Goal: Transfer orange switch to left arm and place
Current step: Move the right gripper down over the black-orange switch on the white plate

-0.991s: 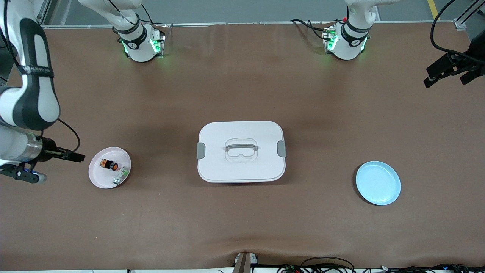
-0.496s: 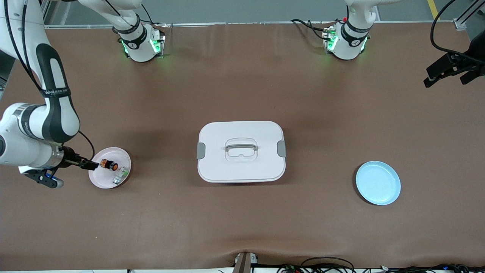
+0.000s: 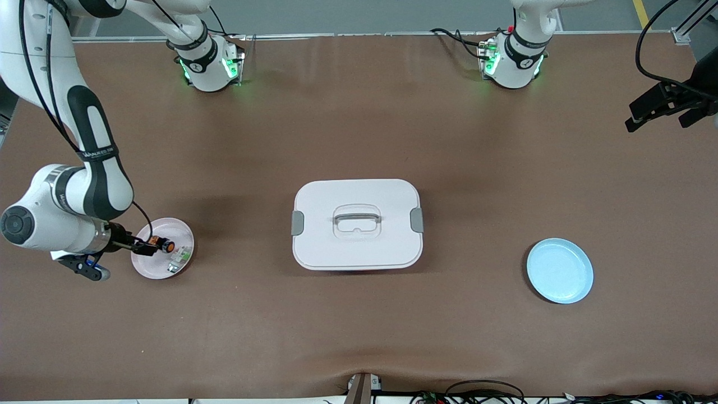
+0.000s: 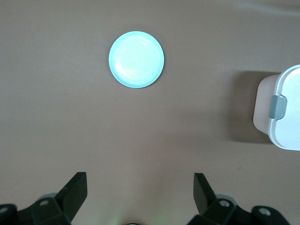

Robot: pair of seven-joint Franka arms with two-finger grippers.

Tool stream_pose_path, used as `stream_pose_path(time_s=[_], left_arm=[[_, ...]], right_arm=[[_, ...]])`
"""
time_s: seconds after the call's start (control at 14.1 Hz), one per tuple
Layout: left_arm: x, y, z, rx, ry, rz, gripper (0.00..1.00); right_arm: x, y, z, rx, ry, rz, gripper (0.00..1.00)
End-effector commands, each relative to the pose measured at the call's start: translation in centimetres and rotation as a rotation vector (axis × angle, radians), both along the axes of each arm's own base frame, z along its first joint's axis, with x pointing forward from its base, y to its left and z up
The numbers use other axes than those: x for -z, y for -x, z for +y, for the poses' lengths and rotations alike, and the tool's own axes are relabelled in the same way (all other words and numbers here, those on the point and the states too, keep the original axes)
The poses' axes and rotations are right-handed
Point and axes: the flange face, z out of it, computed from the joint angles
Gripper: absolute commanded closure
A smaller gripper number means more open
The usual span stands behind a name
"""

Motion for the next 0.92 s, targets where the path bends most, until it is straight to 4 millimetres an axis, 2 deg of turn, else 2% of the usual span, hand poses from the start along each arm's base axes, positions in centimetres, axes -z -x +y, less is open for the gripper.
stream_pose_path(time_s=[0.0, 0.14, 0.5, 0.85], left_arm=[[-0.2, -0.2, -0.1, 0.022, 0.013, -0.005, 0.00], [0.7, -0.6, -0.1, 0.025, 0.013, 0.010, 0.00], [0.8, -0.9, 0.0, 0.021, 0.015, 0.004, 0.00], [0.9, -1.1, 0.2, 0.018, 0.015, 0.000, 0.00]], right_arm=[[0.7, 0.0, 0.2, 0.008, -0.014, -0.002, 0.00], [1.2, -0.3, 0.2, 0.011, -0.014, -0.018, 0.00], [2.9, 0.0, 0.5, -0.008, -0.018, 0.001, 0.00], [3.3, -0.1, 0.9, -0.069, -0.023, -0.007, 0.00]])
